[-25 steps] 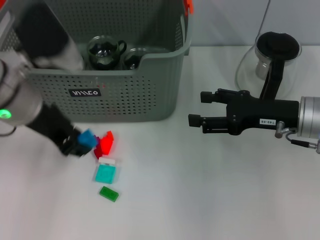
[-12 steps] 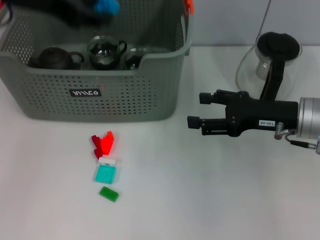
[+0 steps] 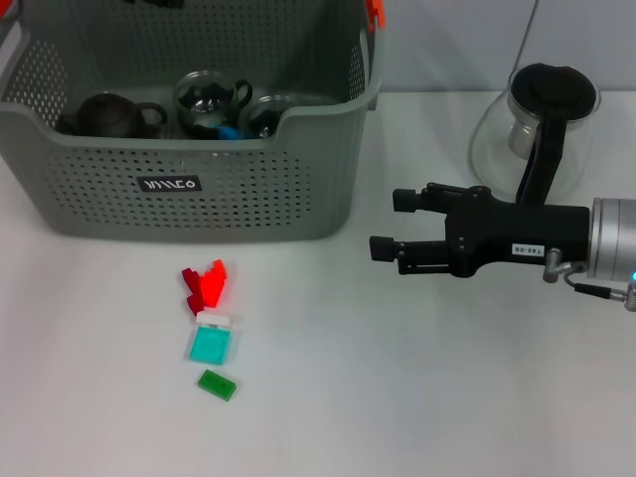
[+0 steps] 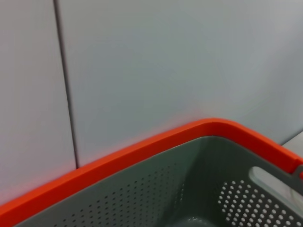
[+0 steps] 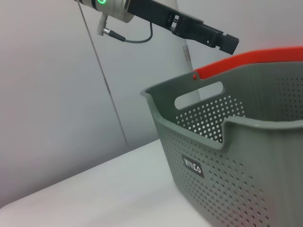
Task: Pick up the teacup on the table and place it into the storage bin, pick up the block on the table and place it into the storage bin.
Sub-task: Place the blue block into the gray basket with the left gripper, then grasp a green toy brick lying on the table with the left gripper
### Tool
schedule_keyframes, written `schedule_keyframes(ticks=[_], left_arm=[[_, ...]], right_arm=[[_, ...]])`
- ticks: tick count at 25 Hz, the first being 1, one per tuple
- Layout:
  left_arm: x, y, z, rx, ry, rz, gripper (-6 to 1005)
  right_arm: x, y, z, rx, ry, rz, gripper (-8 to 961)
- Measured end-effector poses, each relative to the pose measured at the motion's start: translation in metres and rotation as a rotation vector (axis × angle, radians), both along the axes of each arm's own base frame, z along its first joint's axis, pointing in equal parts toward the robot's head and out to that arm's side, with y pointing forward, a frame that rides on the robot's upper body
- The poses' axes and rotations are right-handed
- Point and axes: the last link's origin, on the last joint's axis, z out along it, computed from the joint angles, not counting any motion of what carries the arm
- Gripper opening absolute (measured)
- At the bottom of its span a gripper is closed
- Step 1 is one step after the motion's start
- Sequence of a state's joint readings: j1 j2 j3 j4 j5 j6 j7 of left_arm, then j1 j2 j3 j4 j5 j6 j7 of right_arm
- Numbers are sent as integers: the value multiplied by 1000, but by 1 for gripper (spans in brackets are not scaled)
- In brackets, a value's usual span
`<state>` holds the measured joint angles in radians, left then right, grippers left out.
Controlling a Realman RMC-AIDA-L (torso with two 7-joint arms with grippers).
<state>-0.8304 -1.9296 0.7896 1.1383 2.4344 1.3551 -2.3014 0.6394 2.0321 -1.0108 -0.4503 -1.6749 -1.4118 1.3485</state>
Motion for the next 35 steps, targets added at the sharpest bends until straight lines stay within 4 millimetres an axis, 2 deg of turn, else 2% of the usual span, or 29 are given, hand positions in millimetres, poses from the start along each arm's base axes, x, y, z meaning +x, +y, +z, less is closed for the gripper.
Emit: schedule_keyframes(ticks=[1, 4, 6, 8, 9, 12, 16, 19, 23, 35], left_arm=[[2, -2, 1, -1, 3, -7, 458], [13, -20, 1, -51, 1, -51, 598], [27, -42, -2, -120, 17, -120, 691], [39, -65, -9, -204, 52, -192, 836], [49, -87, -17, -284, 97, -247, 909], [54, -121, -37, -429, 183, -295, 935], [48, -149, -66, -534, 270, -274, 952], [36, -157, -88, -590, 331, -210, 951], [18, -159, -118, -642, 389, -78, 951], [-14, -146, -156, -622, 386, 291, 950]], right_arm=[[0, -1, 0, -2, 1, 0, 915], [1, -2, 0, -5, 3, 1, 915], [1, -2, 1, -5, 3, 0, 914], [2, -1, 2, -4, 2, -2, 914], [2, -1, 2, -3, 3, -2, 914], [2, -1, 3, 0, 3, -3, 914], [3, 0, 3, 5, 0, -5, 914], [3, 0, 3, 5, -3, -6, 914], [5, -1, 3, 3, -4, -11, 914], [6, -1, 3, 2, -16, -7, 914]])
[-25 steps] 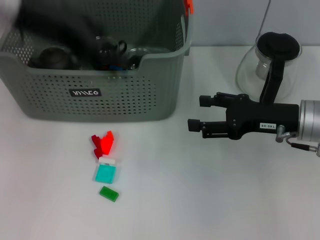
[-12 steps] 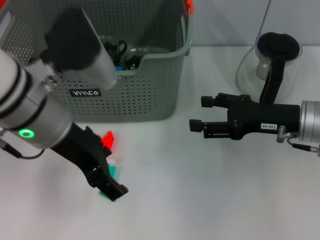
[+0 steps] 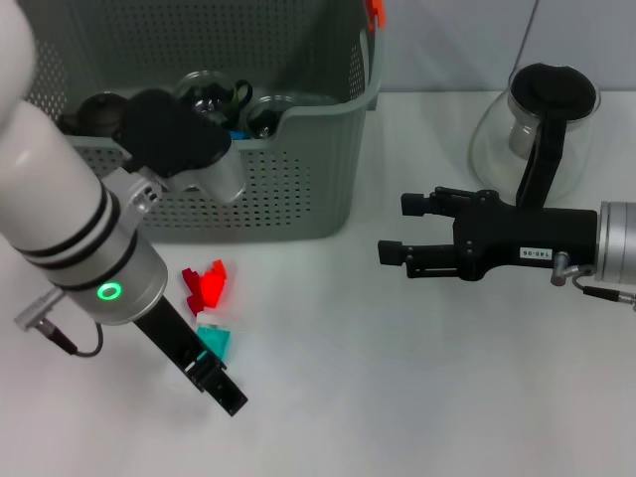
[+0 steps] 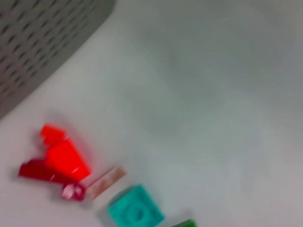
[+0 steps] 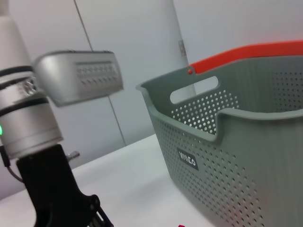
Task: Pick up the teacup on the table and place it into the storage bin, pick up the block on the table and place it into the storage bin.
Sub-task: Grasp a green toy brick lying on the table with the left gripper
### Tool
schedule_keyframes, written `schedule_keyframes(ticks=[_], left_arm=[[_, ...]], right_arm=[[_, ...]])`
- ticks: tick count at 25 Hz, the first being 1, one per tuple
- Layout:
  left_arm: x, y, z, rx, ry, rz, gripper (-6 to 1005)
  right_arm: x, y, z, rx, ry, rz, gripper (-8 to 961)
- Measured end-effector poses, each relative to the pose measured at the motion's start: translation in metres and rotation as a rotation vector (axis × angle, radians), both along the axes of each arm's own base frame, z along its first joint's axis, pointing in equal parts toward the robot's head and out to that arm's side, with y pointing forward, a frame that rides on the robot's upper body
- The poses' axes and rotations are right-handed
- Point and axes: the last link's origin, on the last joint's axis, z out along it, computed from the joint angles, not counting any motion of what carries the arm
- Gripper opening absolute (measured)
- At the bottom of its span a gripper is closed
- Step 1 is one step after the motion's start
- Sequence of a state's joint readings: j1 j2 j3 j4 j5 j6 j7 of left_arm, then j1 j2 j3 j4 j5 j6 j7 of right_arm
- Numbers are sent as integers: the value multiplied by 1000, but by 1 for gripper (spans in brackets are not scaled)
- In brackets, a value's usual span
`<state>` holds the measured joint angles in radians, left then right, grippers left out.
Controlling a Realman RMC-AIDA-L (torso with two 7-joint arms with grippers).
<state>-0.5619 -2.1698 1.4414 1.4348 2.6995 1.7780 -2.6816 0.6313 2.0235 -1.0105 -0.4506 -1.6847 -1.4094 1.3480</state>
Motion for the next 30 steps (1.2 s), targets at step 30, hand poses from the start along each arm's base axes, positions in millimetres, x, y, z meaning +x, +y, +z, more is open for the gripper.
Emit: schedule_keyframes(ticks=[30], left_arm=[[-9, 4, -38, 137, 77, 157, 939]], right_arm=[[-8, 3, 3, -1, -91, 120, 914]])
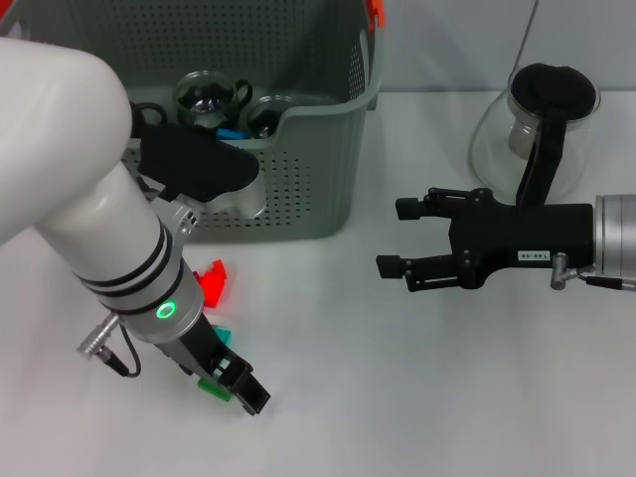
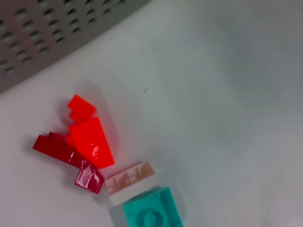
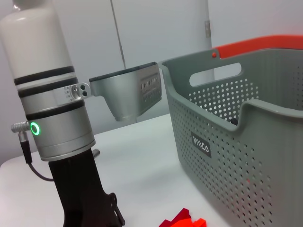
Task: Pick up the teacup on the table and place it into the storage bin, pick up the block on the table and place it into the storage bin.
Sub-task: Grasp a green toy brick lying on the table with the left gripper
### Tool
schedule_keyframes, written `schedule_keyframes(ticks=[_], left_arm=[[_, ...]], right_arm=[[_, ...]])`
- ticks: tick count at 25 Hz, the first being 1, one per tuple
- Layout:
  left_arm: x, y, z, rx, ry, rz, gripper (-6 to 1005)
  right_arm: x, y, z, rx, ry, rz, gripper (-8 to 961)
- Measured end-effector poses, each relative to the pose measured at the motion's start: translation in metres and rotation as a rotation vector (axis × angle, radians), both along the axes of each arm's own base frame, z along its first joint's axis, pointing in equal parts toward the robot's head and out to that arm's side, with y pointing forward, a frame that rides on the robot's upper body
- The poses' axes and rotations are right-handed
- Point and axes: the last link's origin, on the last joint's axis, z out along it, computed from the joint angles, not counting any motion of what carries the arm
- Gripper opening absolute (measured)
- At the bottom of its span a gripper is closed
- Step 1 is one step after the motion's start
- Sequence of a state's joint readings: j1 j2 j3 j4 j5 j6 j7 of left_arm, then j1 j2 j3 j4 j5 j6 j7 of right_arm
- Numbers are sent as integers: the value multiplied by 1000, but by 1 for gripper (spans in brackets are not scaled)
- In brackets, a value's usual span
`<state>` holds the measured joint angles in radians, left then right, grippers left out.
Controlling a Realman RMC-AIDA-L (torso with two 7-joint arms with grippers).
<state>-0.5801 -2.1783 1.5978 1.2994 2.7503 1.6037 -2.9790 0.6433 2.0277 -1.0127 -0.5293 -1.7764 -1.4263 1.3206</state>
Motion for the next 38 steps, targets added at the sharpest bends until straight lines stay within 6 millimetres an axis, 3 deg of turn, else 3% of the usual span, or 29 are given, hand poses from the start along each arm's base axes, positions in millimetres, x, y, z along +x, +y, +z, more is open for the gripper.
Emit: schedule_keyframes(ticks=[38], left_arm=[[-4, 1, -4, 2, 59, -40, 865]], right_arm=[[4, -1, 2, 12, -1, 2, 914]])
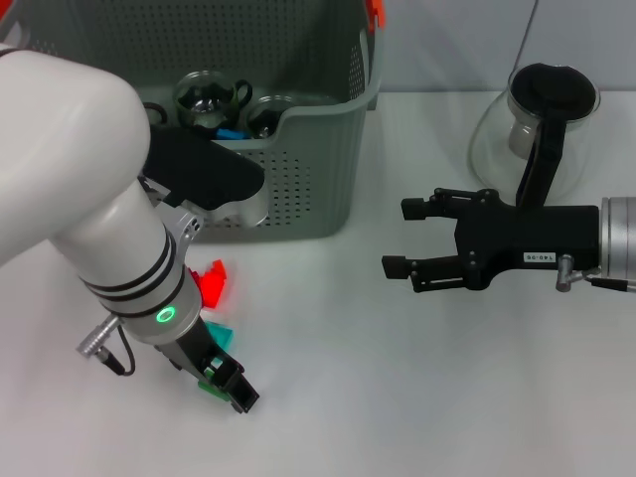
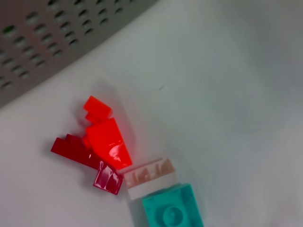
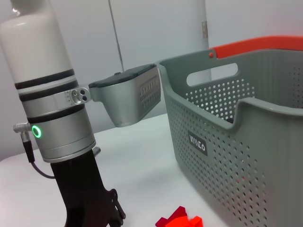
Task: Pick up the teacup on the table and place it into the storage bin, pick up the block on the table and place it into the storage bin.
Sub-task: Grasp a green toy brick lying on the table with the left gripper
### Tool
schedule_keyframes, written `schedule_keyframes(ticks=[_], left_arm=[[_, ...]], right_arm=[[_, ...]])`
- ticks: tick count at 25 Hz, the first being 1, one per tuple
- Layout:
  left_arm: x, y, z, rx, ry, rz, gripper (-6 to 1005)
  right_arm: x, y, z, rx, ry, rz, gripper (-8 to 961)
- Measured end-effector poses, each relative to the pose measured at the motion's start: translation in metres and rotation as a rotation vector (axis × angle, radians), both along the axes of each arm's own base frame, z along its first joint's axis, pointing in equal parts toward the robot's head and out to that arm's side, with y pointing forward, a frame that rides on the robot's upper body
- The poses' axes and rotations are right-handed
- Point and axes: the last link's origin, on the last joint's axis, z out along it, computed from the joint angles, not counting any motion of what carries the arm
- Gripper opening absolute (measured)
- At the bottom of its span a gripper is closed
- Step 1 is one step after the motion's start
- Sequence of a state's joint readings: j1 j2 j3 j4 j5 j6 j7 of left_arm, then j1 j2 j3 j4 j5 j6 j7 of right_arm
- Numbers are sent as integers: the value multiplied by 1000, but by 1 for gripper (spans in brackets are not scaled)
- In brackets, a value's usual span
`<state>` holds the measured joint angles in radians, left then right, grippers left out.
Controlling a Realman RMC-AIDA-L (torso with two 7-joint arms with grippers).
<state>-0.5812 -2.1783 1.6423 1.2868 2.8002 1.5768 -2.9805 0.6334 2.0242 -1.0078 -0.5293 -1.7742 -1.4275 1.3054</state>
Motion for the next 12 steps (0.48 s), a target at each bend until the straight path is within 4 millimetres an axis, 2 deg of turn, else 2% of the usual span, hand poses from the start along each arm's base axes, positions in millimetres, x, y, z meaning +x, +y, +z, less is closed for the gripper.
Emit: schedule_keyframes(ticks=[7, 12], left_arm=[[1, 0, -1, -6, 12, -12, 851], [1, 0, -1, -5, 11, -15, 767]], right_arm=[[0, 0, 1, 2, 3, -1, 914], [0, 0, 1, 3, 3, -2, 914]])
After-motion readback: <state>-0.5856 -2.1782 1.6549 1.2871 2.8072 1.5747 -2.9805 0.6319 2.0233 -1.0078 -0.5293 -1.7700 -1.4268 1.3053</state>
